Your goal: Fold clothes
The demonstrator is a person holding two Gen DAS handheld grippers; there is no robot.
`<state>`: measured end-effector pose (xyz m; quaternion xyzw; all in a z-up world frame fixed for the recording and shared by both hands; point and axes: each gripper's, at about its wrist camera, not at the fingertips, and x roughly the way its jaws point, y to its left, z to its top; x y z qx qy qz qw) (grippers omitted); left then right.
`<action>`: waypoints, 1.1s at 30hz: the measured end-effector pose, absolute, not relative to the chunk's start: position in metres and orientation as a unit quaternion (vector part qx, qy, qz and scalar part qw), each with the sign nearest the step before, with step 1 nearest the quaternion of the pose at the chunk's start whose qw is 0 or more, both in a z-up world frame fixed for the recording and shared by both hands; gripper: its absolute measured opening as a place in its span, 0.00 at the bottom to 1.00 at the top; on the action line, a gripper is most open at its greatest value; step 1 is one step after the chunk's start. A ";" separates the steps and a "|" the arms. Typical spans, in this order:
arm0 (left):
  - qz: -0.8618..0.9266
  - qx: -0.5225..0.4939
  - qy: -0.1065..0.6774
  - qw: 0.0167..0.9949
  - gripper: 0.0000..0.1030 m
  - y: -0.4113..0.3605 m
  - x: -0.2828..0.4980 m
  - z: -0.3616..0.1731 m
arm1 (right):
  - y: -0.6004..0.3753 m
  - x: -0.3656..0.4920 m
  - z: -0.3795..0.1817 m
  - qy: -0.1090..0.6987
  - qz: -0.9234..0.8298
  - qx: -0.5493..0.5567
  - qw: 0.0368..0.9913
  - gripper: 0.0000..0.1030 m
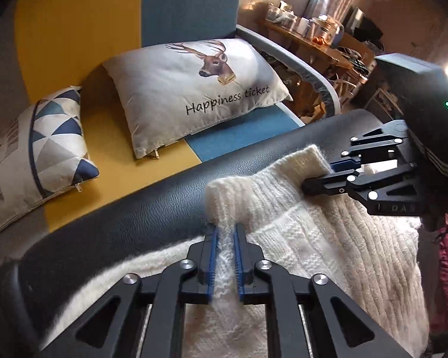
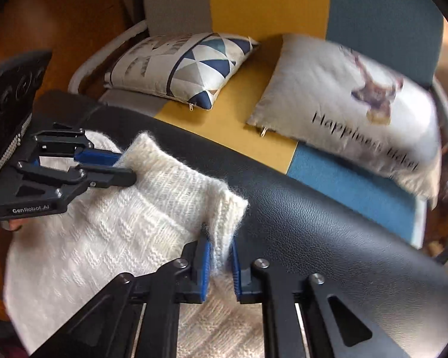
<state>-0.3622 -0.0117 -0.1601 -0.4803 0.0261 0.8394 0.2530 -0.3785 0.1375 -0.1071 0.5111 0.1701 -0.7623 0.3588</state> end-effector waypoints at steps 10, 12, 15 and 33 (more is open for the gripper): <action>0.896 -0.417 0.083 0.127 0.12 0.012 -0.340 -0.163 | 0.118 -0.353 -0.127 0.272 -0.830 0.411 0.261 0.12; 0.899 -0.416 0.044 0.131 0.12 -0.001 -0.342 -0.153 | 0.129 -0.360 -0.124 0.241 -0.835 0.424 0.256 0.25; 0.902 -0.410 -0.023 0.133 0.13 -0.030 -0.348 -0.132 | 0.142 -0.366 -0.109 0.186 -0.845 0.430 0.259 0.25; 0.882 -0.455 -0.088 0.082 0.16 -0.081 -0.328 -0.135 | 0.091 -0.316 -0.113 0.140 -0.846 0.442 0.262 0.30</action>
